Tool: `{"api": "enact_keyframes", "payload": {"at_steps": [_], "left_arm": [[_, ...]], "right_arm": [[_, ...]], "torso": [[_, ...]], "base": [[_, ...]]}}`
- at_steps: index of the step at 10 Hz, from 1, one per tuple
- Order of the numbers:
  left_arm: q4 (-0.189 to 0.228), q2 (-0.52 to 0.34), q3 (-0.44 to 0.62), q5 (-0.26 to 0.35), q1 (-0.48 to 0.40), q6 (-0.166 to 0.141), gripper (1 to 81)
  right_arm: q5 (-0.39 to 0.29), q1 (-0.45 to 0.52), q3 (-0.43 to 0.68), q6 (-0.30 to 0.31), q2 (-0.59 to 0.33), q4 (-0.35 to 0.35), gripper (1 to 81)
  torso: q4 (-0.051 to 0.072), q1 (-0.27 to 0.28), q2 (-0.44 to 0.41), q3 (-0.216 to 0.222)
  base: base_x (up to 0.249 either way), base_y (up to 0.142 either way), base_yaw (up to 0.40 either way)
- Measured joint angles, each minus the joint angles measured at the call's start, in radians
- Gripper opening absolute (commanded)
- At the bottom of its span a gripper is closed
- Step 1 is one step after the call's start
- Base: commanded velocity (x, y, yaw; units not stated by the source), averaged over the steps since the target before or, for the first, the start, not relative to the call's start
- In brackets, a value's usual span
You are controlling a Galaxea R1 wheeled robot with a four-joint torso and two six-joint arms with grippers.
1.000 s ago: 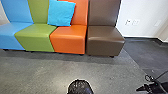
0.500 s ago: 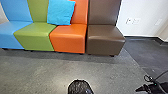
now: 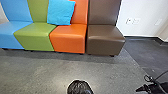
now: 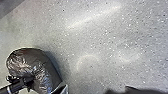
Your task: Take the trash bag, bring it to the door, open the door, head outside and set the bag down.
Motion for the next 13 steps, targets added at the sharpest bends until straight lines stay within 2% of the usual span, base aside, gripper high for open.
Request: {"api": "enact_keyframes", "payload": {"at_steps": [3, 4, 11, 13], "left_arm": [[0.0, 0.002, -0.004, 0.0, 0.003, -0.004, 81.1], [0.0, 0.001, -0.007, -0.007, 0.007, -0.011, 1.0], [-0.001, 0.001, -0.011, -0.011, 0.03, -0.018, 1.0], [0.0, 0.001, -0.011, -0.029, 0.035, -0.018, 1.0]], "right_arm": [[0.0, 0.0, 0.0, 0.0, 0.0, 0.0, 81.1], [0.001, -0.001, 0.0, 0.0, -0.001, 0.0, 81.1], [0.0, -0.003, 0.0, 0.0, -0.003, 0.0, 81.1], [0.0, -0.009, 0.0, 0.0, -0.005, 0.0, 81.1]], "torso": [[0.0, 0.0, 0.0, 0.0], [0.0, 0.0, 0.0, 0.0], [0.0, 0.0, 0.0, 0.0], [0.0, -0.017, 0.027, 0.0]], "base": [[0.0, 0.0, 0.0], [0.0, 0.0, 0.0], [0.0, 0.0, 0.0], [0.0, 0.0, 0.0]]}}
